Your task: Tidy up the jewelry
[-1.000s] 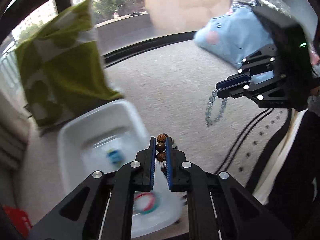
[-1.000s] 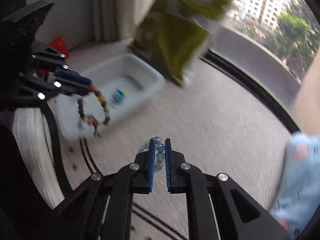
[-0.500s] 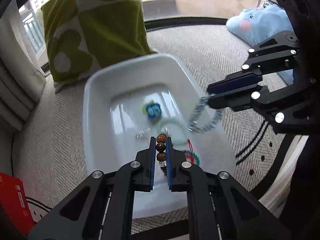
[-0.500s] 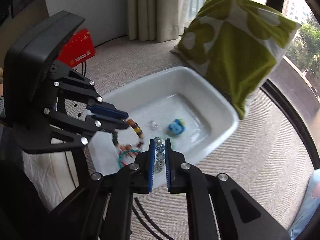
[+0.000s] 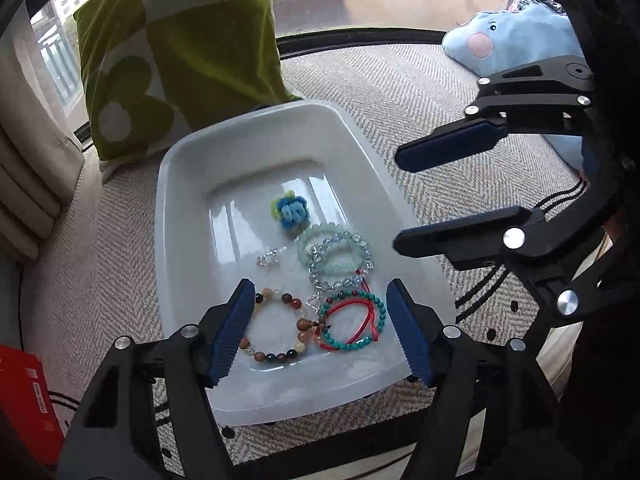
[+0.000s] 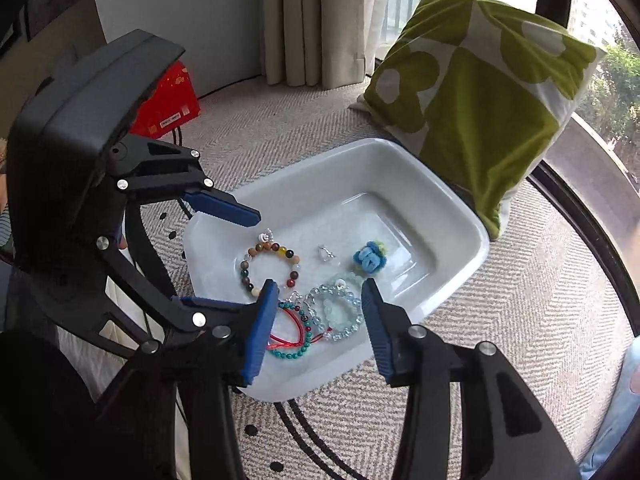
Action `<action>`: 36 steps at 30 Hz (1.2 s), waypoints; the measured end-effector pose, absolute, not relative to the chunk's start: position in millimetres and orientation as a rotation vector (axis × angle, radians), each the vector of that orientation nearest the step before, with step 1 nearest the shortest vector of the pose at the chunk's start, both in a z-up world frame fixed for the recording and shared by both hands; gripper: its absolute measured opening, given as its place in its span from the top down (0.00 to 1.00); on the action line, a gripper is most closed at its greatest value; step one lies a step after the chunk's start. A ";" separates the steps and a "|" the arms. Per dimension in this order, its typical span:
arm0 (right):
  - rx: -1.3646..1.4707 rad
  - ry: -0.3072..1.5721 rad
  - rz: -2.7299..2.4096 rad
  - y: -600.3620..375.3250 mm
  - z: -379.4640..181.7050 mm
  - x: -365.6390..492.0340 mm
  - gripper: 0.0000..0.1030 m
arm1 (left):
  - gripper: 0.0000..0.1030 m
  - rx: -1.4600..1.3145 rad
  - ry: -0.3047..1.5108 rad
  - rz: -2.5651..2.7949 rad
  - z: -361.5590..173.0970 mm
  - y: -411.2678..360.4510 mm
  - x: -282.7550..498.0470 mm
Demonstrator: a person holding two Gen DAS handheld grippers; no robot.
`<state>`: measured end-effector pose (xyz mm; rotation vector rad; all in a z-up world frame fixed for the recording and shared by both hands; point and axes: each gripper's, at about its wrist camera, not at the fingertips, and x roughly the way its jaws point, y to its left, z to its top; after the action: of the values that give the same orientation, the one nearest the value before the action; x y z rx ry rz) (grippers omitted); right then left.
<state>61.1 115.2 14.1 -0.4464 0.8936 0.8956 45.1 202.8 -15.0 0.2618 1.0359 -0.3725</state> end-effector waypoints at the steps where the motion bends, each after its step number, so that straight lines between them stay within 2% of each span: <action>1: -0.439 0.892 0.893 110.9 16.8 60.4 0.57 | 0.34 0.265 1.032 -0.373 -12.7 201.0 44.8; 8: -0.354 0.889 0.817 49.7 39.9 55.0 0.57 | 0.34 0.288 1.018 -0.358 7.1 171.6 40.0; 15: -0.234 0.960 0.556 -57.7 45.0 54.5 0.57 | 0.33 0.224 1.018 -0.358 26.0 116.0 39.2; 18: -0.167 0.988 0.449 -103.7 43.6 49.3 0.57 | 0.24 0.163 0.999 -0.358 33.7 91.4 40.3; 24: -0.072 1.019 0.288 -171.0 34.8 33.2 0.56 | 0.23 0.035 0.986 -0.283 34.3 47.4 38.8; 28: -0.014 1.031 0.231 -193.6 23.2 20.4 0.54 | 0.17 -0.024 0.990 -0.229 24.1 26.5 29.1; 30: 0.015 1.031 0.193 -205.2 19.7 16.2 0.50 | 0.13 -0.017 0.991 -0.199 18.2 19.5 25.1; 36: 0.048 1.027 0.110 -217.4 14.1 15.7 0.49 | 0.09 -0.014 0.977 -0.106 8.9 20.3 20.7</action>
<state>15.7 -217.4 14.1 0.0475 1.0266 0.1099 20.7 20.3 8.9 -0.0143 0.9765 -0.1061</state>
